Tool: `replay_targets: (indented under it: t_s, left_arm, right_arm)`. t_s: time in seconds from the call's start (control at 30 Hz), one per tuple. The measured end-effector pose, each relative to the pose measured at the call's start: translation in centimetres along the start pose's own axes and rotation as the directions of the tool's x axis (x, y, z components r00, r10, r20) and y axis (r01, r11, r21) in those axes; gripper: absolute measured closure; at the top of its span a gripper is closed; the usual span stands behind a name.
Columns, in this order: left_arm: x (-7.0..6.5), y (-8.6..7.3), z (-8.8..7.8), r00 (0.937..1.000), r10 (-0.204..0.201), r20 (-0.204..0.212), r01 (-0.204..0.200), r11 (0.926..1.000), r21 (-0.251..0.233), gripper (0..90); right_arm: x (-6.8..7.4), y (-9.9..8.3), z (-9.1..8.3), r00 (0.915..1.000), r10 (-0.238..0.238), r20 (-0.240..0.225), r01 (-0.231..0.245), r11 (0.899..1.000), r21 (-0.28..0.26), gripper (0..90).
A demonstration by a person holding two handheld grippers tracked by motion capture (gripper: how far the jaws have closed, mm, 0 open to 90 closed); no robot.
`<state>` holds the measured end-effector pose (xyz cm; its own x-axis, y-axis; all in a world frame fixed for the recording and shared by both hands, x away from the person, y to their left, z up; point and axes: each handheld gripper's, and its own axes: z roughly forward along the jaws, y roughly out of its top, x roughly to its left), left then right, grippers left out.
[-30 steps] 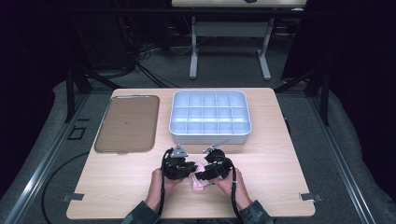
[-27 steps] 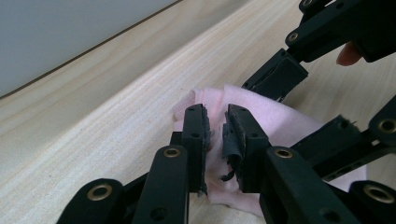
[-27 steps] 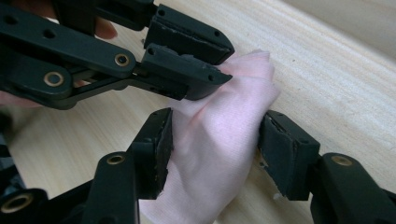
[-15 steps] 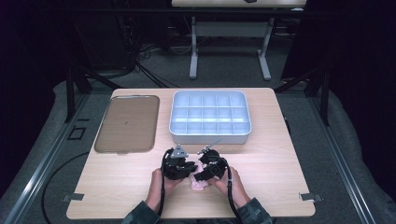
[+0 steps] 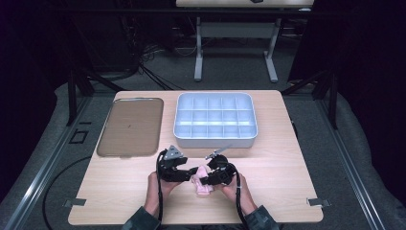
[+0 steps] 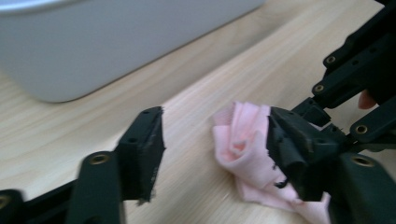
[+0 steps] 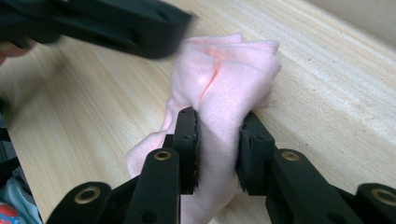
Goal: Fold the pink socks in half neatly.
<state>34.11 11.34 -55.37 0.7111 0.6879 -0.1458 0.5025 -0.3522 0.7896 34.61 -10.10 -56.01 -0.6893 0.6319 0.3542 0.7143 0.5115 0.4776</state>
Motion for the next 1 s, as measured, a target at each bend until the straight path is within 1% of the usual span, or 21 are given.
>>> replay_targets:
  t_s: [0.03, 0.07, 0.1, 0.17, 0.2, 0.23, 0.27, 0.3, 0.37, 0.4, 0.43, 0.5, 0.53, 0.6, 0.63, 0.67, 0.77, 0.83, 0.87, 0.93, 1.0]
  left_arm:
    - [0.3, -0.1, -0.5, 1.0, -0.003, -0.009, 0.003, 1.0, -0.005, 29.6]
    - [0.5, -0.3, -0.9, 0.9997, -0.011, -0.02, 0.011, 0.9999, -0.011, 29.6]
    - [0.8, -0.6, -1.3, 0.9993, -0.019, -0.032, 0.019, 0.9997, -0.016, 27.4]
    - [1.3, -1.1, -2.0, 0.9981, -0.03, -0.054, 0.03, 0.9995, -0.006, 22.9]
    - [1.6, -1.5, -2.2, 0.9973, -0.034, -0.065, 0.034, 0.9994, 0.0, 21.4]
    - [1.8, -1.8, -2.4, 0.9965, -0.036, -0.076, 0.037, 0.9992, 0.014, 19.8]
    - [2.0, -2.2, -2.6, 0.9956, -0.037, -0.086, 0.04, 0.9989, 0.024, 18.4]
    - [2.1, -2.6, -2.7, 0.9947, -0.043, -0.094, 0.045, 0.9986, 0.029, 16.4]
    - [2.3, -3.3, -2.8, 0.9924, -0.044, -0.115, 0.049, 0.9977, 0.046, 15.8]
    - [2.4, -3.7, -2.8, 0.9923, -0.046, -0.115, 0.052, 0.9976, 0.047, 15.6]
    - [2.4, -4.0, -2.8, 0.9919, -0.045, -0.119, 0.051, 0.9974, 0.05, 15.6]
    - [2.4, -4.5, -2.9, 0.9906, -0.037, -0.131, 0.045, 0.9974, 0.057, 15.4]
    - [2.4, -4.7, -2.8, 0.9906, -0.042, -0.13, 0.05, 0.9969, 0.061, 15.4]
    - [2.1, -4.9, -2.7, 0.9889, -0.03, -0.146, 0.04, 0.9968, 0.069, 15.3]
    - [2.1, -4.9, -2.8, 0.9892, -0.022, -0.145, 0.033, 0.9969, 0.071, 15.2]
    - [2.0, -4.9, -2.8, 0.989, -0.014, -0.147, 0.025, 0.9971, 0.072, 15.1]
    - [1.9, -5.1, -2.6, 0.9879, 0.002, -0.155, 0.01, 0.9967, 0.081, 14.9]
    - [1.9, -5.2, -2.5, 0.9877, 0.003, -0.156, 0.01, 0.9964, 0.084, 14.5]
    - [1.9, -5.3, -2.4, 0.9876, 0.006, -0.157, 0.008, 0.996, 0.089, 14.5]
    - [2.0, -5.5, -2.3, 0.9881, 0.003, -0.154, 0.012, 0.9958, 0.09, 14.1]
    - [2.0, -5.7, -2.3, 0.9877, 0.002, -0.156, 0.011, 0.9961, 0.087, 14.0]
  right_arm:
    - [-0.1, -0.1, -0.1, 0.9999, -0.009, 0.006, 0.009, 1.0, -0.006, 72.5]
    - [-0.1, -0.1, -0.1, 0.9999, -0.009, 0.006, 0.009, 1.0, -0.006, 72.5]
    - [-0.2, -0.2, -0.1, 0.9999, -0.008, 0.008, 0.008, 1.0, -0.008, 72.6]
    - [-0.3, -0.3, -0.3, 0.9998, -0.015, 0.01, 0.015, 1.0, -0.011, 72.8]
    - [-0.3, -0.4, -0.4, 0.9999, -0.013, 0.011, 0.013, 1.0, -0.004, 72.8]
    - [-0.3, -0.4, -0.4, 0.9997, -0.023, 0.01, 0.023, 1.0, -0.014, 72.8]
    - [-0.3, -0.5, -0.4, 0.9997, -0.022, 0.011, 0.022, 0.999, -0.024, 72.9]
    - [-0.3, -0.8, -0.5, 0.9994, -0.03, 0.014, 0.031, 0.999, -0.045, 72.9]
    - [-0.4, -0.9, -0.5, 0.9991, -0.039, 0.017, 0.04, 0.998, -0.052, 72.9]
    - [-0.4, -1.0, -0.7, 0.9989, -0.044, 0.017, 0.045, 0.998, -0.051, 72.9]
    - [-0.4, -1.1, -0.9, 0.9989, -0.046, 0.005, 0.046, 0.997, -0.054, 73.0]
    - [-0.3, -1.3, -1.0, 0.999, -0.045, 0.006, 0.045, 0.996, -0.081, 73.0]
    - [-0.2, -1.3, -1.1, 0.9989, -0.046, 0.008, 0.046, 0.994, -0.096, 73.0]
    - [-0.2, -1.5, -1.3, 0.9988, -0.048, 0.008, 0.048, 0.993, -0.106, 73.0]
    - [0.0, -1.6, -1.4, 0.999, -0.044, 0.006, 0.044, 0.989, -0.144, 73.0]
    - [0.1, -1.6, -1.5, 0.9986, -0.041, 0.033, 0.045, 0.987, -0.153, 72.9]
    - [0.3, -1.8, -2.0, 0.998, -0.047, 0.042, 0.054, 0.981, -0.187, 72.9]
    - [0.4, -1.9, -2.4, 0.9976, -0.053, 0.045, 0.061, 0.976, -0.208, 72.9]
    - [0.4, -2.0, -2.6, 0.9973, -0.056, 0.047, 0.065, 0.975, -0.211, 72.8]
    - [0.5, -2.0, -2.8, 0.9971, -0.057, 0.05, 0.068, 0.97, -0.234, 72.8]
    - [0.6, -2.1, -3.1, 0.997, -0.058, 0.051, 0.069, 0.967, -0.244, 72.8]
